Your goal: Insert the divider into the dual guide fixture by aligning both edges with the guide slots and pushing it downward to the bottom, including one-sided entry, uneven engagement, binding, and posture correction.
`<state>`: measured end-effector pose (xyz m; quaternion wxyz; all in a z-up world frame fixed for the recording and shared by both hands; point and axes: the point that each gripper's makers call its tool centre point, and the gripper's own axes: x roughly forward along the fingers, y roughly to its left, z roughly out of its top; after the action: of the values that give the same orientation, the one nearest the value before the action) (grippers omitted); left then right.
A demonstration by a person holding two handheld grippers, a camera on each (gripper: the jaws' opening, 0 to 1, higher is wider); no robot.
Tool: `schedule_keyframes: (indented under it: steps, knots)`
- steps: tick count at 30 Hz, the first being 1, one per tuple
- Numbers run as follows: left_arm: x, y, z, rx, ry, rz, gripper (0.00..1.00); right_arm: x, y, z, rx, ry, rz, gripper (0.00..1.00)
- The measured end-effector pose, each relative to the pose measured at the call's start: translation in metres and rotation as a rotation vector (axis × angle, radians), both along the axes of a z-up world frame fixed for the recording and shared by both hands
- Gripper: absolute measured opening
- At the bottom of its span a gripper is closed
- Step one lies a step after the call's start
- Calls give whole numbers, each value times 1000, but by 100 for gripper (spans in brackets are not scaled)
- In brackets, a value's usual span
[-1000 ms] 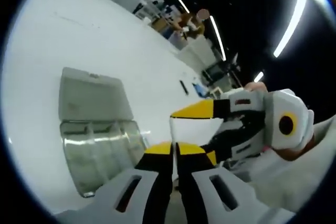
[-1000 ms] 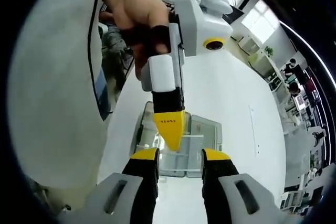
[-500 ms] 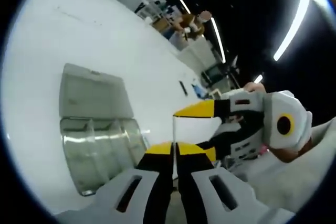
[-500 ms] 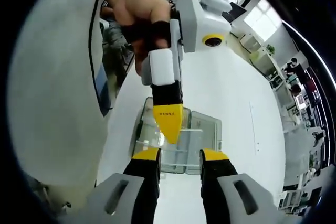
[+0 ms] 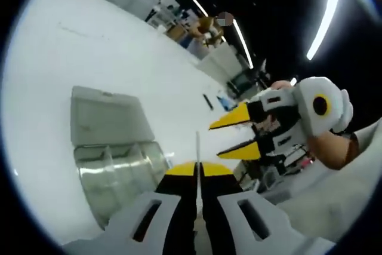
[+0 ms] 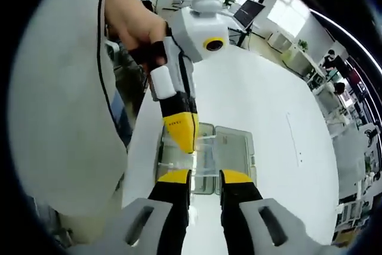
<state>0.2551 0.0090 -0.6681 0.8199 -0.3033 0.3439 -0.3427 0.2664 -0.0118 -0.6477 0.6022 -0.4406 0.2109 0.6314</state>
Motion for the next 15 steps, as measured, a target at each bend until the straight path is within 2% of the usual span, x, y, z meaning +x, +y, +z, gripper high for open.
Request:
schedule_keyframes:
  steps: [2, 4, 6, 8, 10, 15]
  knots:
    - [-1, -1, 2, 4, -20, -11, 0, 1, 0, 2, 6, 42, -7, 17]
    - [0, -2, 5, 14, -53, -19, 0, 6, -1, 4, 0, 47, -5, 15]
    - [0, -3, 6, 37, -87, -36, 0, 5, 0, 4, 0, 84, -9, 13]
    - [-1, -4, 7, 68, -124, -62, 0, 8, 0, 5, -1, 80, 0, 13]
    - [-1, -5, 11, 71, -143, -71, 0, 6, 0, 2, -14, 119, 3, 13]
    - [-1, -4, 15, 95, -183, -92, 0, 6, 3, 1, -34, 119, 38, 14]
